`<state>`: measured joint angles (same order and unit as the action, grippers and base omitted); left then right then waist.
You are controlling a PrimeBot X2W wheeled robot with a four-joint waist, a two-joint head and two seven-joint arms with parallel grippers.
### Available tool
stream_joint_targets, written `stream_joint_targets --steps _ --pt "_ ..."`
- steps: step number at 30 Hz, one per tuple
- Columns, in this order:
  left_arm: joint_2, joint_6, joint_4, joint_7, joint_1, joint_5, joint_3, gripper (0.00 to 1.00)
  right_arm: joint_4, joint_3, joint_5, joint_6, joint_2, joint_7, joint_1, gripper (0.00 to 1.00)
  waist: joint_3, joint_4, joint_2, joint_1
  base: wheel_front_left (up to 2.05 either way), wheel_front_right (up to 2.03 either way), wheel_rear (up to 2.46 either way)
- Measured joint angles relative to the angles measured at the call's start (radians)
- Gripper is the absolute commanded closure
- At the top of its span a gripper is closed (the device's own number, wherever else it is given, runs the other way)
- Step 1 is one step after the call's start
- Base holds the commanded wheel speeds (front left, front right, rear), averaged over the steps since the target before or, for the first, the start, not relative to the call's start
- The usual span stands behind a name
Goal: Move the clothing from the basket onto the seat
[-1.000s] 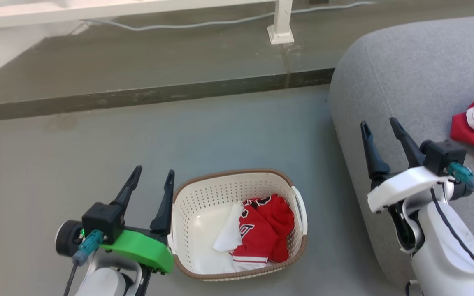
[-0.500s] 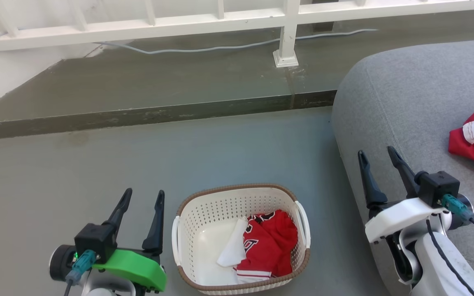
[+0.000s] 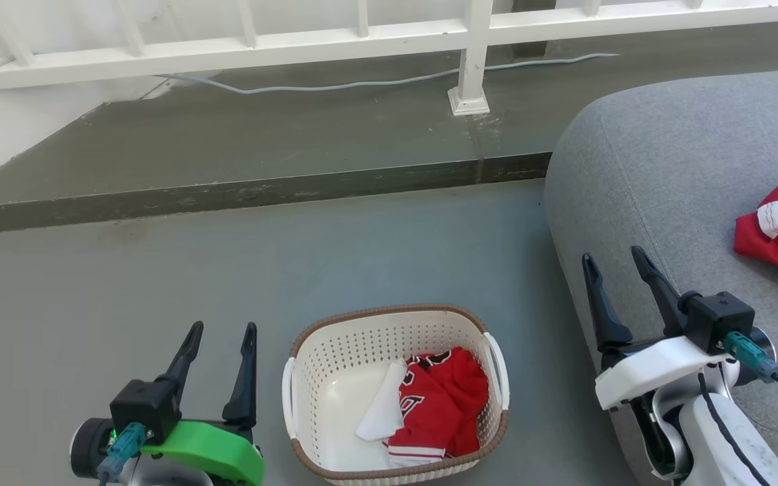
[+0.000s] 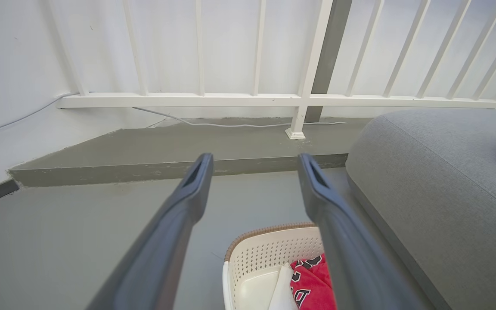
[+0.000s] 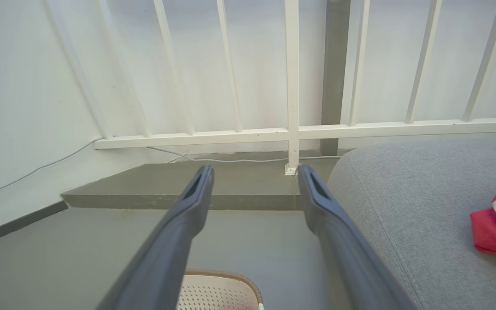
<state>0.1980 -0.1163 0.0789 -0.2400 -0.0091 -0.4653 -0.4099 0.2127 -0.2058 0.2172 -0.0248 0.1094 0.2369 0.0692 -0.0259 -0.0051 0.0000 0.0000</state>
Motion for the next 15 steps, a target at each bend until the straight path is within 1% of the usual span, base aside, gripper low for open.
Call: stream_joint_targets --steps 15 --pt "-0.014 -0.003 -0.02 0.0 0.015 0.01 0.011 0.0 -0.075 -0.001 0.0 0.009 0.001 -0.031 -0.039 0.0 -0.006 -0.004 0.0 0.0 0.0 0.0 0.0"
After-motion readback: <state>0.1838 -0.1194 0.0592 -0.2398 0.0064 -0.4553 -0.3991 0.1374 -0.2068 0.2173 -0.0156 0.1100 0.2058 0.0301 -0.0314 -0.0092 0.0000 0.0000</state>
